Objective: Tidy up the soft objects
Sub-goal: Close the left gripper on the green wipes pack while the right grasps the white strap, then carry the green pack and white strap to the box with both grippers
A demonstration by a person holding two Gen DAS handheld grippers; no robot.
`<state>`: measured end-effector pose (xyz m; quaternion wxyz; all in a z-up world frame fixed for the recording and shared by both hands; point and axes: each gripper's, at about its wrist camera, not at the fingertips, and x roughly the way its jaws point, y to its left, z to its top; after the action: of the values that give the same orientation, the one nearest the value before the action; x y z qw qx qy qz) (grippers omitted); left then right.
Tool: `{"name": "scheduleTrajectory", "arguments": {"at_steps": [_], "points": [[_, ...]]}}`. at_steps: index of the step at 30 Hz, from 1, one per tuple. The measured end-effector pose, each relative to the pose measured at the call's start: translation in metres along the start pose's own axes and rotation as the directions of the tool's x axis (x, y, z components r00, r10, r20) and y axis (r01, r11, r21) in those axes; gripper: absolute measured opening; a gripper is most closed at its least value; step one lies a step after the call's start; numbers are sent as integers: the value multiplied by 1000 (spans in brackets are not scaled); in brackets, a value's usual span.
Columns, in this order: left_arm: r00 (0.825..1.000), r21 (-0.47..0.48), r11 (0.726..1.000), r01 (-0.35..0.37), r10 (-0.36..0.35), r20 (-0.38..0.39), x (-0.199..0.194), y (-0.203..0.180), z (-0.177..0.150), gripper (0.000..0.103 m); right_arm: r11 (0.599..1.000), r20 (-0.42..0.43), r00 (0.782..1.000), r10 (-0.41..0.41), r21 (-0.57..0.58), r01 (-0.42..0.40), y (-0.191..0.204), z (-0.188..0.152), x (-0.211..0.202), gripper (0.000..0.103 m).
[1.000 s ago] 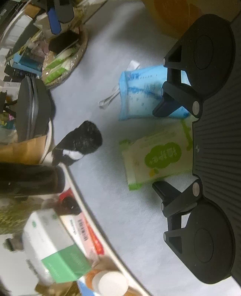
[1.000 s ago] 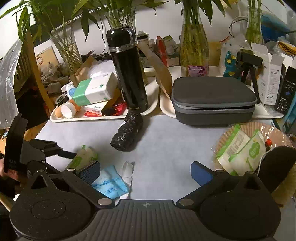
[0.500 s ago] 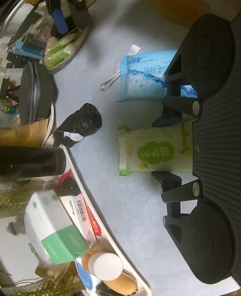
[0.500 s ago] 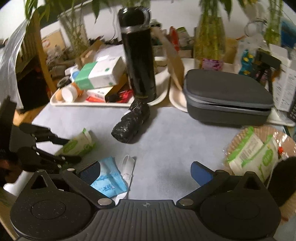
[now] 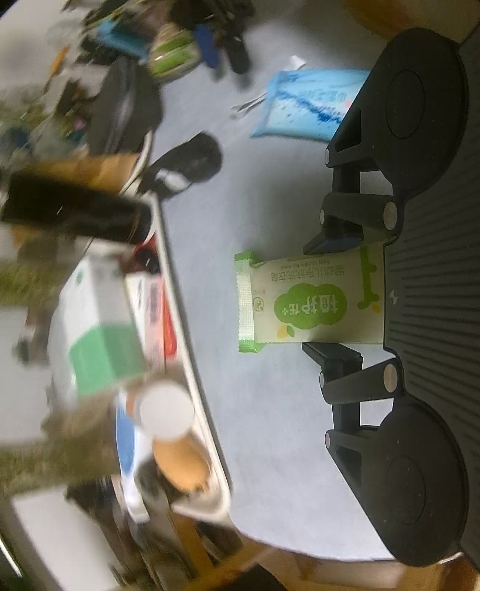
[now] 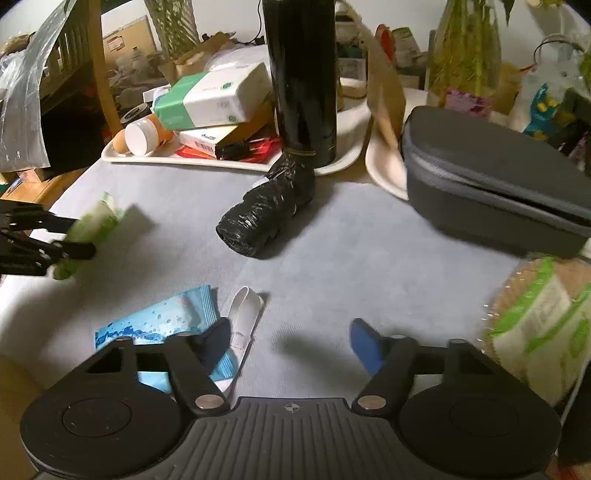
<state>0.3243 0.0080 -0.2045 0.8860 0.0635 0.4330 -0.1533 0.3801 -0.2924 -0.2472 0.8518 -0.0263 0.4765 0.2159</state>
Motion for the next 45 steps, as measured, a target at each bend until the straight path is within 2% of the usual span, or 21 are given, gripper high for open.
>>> {"name": "scheduleTrajectory", "arguments": {"at_steps": [4, 7, 9, 11, 16, 19, 20, 21, 23, 25, 28, 31, 32, 33, 39, 41, 45], "points": [[999, -90, 996, -18, 22, 44, -15, 10, -7, 47, 998, -3, 998, 64, -3, -64, 2, 2, 12, 52], [997, -111, 994, -22, 30, 71, -21, 12, -11, 47, 995, -21, 996, 89, -39, -90, 10, 4, 22, 41], [995, -112, 994, -16, 26, 93, -26, 12, -10, 47, 993, -26, 997, 66, -98, -68, 17, 3, 28, 24], [993, -123, 992, -1, 16, 118, -31, 14, -11, 47, 987, -13, 1000, 25, -160, -26, 22, 4, 30, 15], [990, -122, 993, 12, 6, 143, -32, 11, -10, 47, 975, 62, 995, -75, -206, 87, 18, 10, 34, 14], [989, -114, 993, 15, 2, 148, -32, 10, -10, 47, 985, 94, 991, -96, -137, 108, 9, 18, 30, 19], [989, -115, 993, 16, 2, 149, -32, 10, -11, 47, 990, 93, 992, -86, -104, 95, 5, 20, 28, 28], [988, -114, 993, 18, -1, 152, -32, 10, -12, 47, 994, 88, 993, -77, -74, 84, 2, 21, 26, 49], [988, -111, 994, 21, -3, 156, -33, 11, -12, 47, 997, 85, 994, -63, -45, 67, -1, 19, 25, 69], [988, -108, 994, 15, 2, 156, -33, 10, -13, 47, 998, 49, 998, -50, -47, 52, 0, 15, 28, 70], [988, -105, 994, 13, 3, 153, -32, 11, -13, 47, 993, -5, 997, -76, -88, 76, 7, 8, 35, 70], [988, -102, 995, 16, 0, 154, -33, 10, -13, 47, 989, -3, 996, -93, -112, 92, 11, 2, 35, 66], [988, -101, 995, 17, -1, 156, -33, 10, -13, 47, 990, -2, 995, -99, -105, 98, 11, 3, 34, 61], [988, -98, 995, 17, -1, 156, -33, 10, -13, 47, 989, 2, 994, -106, -103, 106, 12, 3, 33, 52], [988, -87, 996, 14, -1, 155, -31, 8, -15, 47, 984, 10, 993, -120, -130, 120, 19, 5, 34, 20], [988, -86, 996, 11, 2, 155, -31, 9, -15, 47, 984, 6, 992, -123, -131, 123, 20, 5, 34, 12], [987, -85, 996, 16, -3, 158, -32, 10, -16, 47, 990, -4, 994, -109, -94, 108, 16, 6, 33, 6]]}}
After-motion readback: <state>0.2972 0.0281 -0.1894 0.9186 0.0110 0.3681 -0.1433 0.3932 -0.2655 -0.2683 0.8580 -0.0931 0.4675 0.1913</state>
